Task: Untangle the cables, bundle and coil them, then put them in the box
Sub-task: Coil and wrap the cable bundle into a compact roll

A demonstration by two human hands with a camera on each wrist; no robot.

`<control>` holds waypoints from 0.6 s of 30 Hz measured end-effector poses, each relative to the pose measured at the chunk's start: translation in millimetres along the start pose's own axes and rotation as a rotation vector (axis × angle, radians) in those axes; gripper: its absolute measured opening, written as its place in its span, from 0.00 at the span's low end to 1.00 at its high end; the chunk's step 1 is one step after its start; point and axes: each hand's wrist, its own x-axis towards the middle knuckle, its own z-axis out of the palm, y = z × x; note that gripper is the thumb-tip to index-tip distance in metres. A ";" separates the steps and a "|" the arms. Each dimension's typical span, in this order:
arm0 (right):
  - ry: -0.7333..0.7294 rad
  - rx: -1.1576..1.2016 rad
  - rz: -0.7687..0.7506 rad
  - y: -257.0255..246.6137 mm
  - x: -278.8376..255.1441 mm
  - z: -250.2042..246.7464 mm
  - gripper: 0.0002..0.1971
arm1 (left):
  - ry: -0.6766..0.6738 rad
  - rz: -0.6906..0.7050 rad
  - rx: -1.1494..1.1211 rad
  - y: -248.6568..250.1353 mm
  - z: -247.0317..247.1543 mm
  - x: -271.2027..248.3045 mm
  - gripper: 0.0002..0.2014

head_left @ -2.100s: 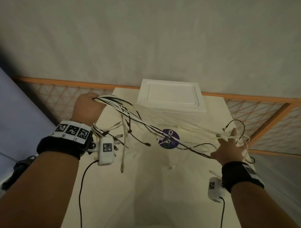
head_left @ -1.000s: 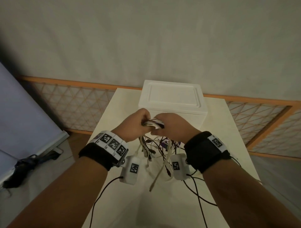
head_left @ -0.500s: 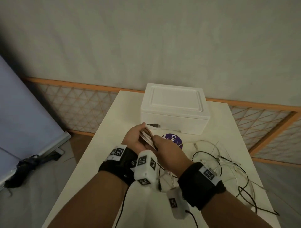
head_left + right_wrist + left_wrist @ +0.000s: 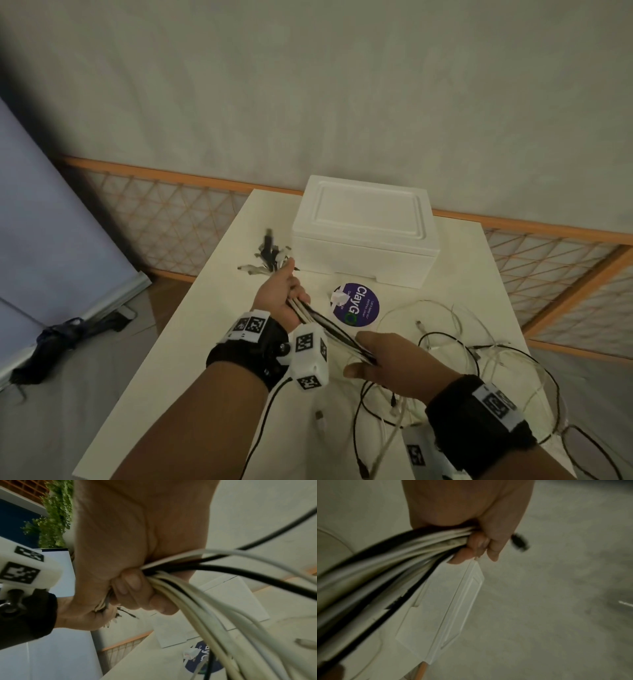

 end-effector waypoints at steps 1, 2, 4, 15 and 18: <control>-0.031 0.003 0.008 2.1 -0.3 -1.9 0.16 | 0.015 0.029 0.018 -3.3 -1.0 0.1 0.20; -0.053 0.005 0.029 5.0 -0.1 -4.4 0.21 | 0.025 0.049 0.024 -5.0 -2.8 0.2 0.20; -0.019 0.013 0.049 5.0 0.1 -12.2 0.40 | 0.044 0.072 -0.016 -5.3 -6.8 0.4 0.23; 0.204 -0.008 -0.073 -67.4 48.6 -8.7 0.21 | -0.116 0.183 0.092 -16.2 11.4 -26.5 0.25; 0.276 -0.080 -0.105 -60.3 44.2 -19.7 0.15 | -0.097 0.255 -0.154 19.6 5.9 -30.2 0.24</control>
